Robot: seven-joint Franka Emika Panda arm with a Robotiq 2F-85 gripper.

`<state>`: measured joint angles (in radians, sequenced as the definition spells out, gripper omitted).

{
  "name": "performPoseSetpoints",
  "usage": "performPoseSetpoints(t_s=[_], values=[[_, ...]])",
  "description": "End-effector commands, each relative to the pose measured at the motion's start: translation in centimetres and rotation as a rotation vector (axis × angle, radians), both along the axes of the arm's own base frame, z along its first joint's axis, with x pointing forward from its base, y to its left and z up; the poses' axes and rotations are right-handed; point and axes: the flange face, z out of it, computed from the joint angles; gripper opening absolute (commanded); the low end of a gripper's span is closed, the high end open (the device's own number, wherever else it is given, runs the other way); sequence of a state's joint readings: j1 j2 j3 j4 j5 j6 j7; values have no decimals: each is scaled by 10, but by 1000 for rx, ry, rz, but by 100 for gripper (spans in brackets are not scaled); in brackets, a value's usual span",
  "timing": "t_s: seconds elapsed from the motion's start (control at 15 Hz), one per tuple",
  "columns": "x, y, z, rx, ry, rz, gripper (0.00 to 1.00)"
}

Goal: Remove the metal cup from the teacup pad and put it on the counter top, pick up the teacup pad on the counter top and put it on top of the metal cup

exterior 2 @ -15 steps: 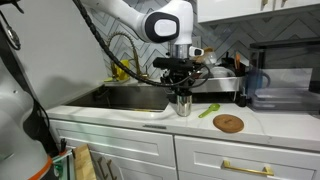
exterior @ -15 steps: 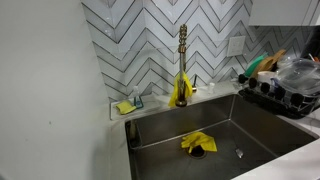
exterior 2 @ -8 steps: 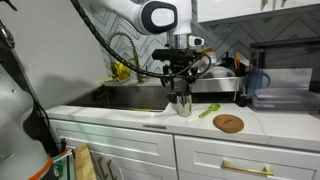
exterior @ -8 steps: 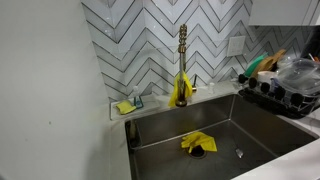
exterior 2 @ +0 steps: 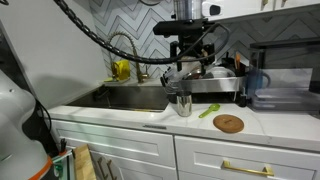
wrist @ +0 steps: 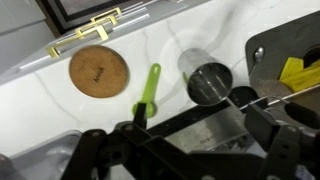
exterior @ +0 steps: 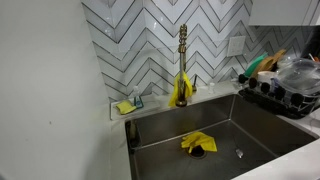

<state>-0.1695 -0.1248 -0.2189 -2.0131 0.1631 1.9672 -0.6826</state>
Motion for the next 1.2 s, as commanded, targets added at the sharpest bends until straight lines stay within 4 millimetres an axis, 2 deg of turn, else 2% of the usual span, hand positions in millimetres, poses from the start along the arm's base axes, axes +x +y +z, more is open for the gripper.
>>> performPoseSetpoints(t_s=[0.0,0.07,0.13,0.2,0.4,0.47,0.53,0.8,0.93,1.13], values=[[-31,-88,-36,43,-38,-199,100],[-19,-56,-11,20,-10,-118,100],[-27,-74,-18,19,-10,-139,100],[-28,-77,-19,18,-10,-141,100],[-17,-59,-13,15,-17,-113,100],[-15,-63,-18,15,4,-123,100],[-11,-82,-33,0,34,-208,100],[-8,-130,-85,120,109,-368,100],[-1,-145,-111,206,119,-422,100],[17,-154,-137,296,114,-483,100]])
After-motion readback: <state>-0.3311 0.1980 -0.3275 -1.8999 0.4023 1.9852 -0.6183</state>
